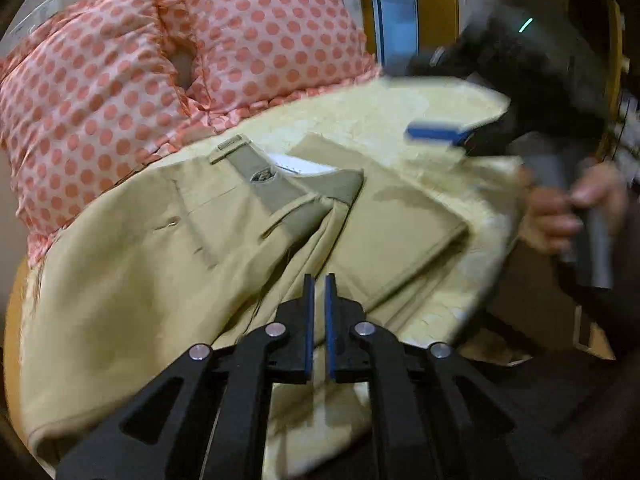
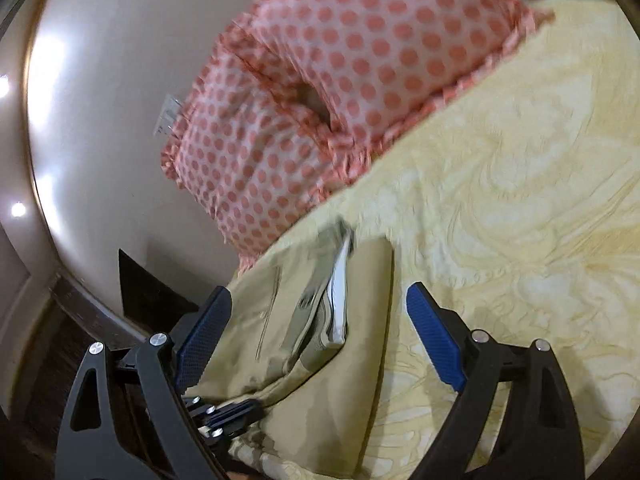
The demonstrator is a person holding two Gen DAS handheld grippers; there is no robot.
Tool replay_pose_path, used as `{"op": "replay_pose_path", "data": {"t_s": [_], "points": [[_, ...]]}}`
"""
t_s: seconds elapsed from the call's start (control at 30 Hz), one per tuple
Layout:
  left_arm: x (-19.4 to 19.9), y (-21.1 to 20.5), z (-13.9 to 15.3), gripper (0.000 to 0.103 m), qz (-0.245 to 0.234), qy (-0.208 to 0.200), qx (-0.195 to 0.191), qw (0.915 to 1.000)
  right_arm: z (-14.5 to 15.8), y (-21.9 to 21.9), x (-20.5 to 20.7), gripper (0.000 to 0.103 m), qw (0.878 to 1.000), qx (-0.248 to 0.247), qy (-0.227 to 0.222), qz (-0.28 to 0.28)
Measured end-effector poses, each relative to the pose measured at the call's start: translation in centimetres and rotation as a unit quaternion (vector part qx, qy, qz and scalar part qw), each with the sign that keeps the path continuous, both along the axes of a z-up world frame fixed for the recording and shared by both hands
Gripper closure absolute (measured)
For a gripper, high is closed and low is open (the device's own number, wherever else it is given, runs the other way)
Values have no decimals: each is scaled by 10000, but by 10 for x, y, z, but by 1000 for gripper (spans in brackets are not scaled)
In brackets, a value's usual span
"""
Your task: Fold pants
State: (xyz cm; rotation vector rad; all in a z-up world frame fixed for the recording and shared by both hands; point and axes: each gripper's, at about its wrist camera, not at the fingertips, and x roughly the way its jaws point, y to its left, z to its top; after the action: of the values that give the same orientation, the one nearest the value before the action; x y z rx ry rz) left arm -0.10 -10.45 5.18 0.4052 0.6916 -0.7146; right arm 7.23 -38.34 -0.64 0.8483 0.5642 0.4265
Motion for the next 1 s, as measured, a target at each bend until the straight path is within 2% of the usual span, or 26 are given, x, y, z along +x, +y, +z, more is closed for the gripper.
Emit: {"op": "replay_pose_path", "data": {"t_s": [0.03,0.1,0.13,0.2,0.27,0.33,0.4,0.53,0.6,0.67,0.7,0.73,0.83,0.93,0.97,1.0], "points": [[-3,20,15,91,63,-33,-341,9994,-2,4,4,12,9999,-19,106,53],[-3,43,35,64,373,-56,-758,9964,-1,15,17,15,9988,-331,369,54],[3,67,47,59,675,-43,-1109,9915,4,19,18,20,9982,-506,327,9],[21,113,59,57,1436,33,-1586,9768,18,34,15,30,9962,-838,-48,246],[41,150,59,56,2100,139,-1806,9608,31,60,15,31,9889,-1303,-197,693],[47,173,56,51,2486,230,-1916,9492,33,80,23,31,9805,-1777,-35,843],[48,182,53,44,2706,244,-1907,9433,31,90,36,31,9753,-2052,169,802],[49,183,44,37,2774,228,-1744,9445,13,107,69,29,9587,-2535,794,1016],[50,181,42,36,2765,196,-1627,9469,9,115,71,30,9497,-2863,722,1049],[50,178,38,35,2752,165,-1548,9487,9,121,67,40,9439,-3012,656,1187],[50,179,38,33,2749,157,-1541,9489,10,121,65,52,9432,-3017,595,1255],[50,179,38,32,2758,151,-1551,9485,10,121,63,59,9421,-3055,560,1267],[52,182,35,32,2791,150,-1582,9470,7,122,70,58,9396,-3138,573,1240],[54,182,35,31,2792,157,-1594,9468,10,131,80,52,9314,-3331,622,1326],[55,182,35,31,2793,172,-1596,9467,11,134,80,55,9290,-3375,563,1413],[55,182,35,31,2783,204,-1611,9467,12,136,80,73,9283,-3317,502,1607]]}}
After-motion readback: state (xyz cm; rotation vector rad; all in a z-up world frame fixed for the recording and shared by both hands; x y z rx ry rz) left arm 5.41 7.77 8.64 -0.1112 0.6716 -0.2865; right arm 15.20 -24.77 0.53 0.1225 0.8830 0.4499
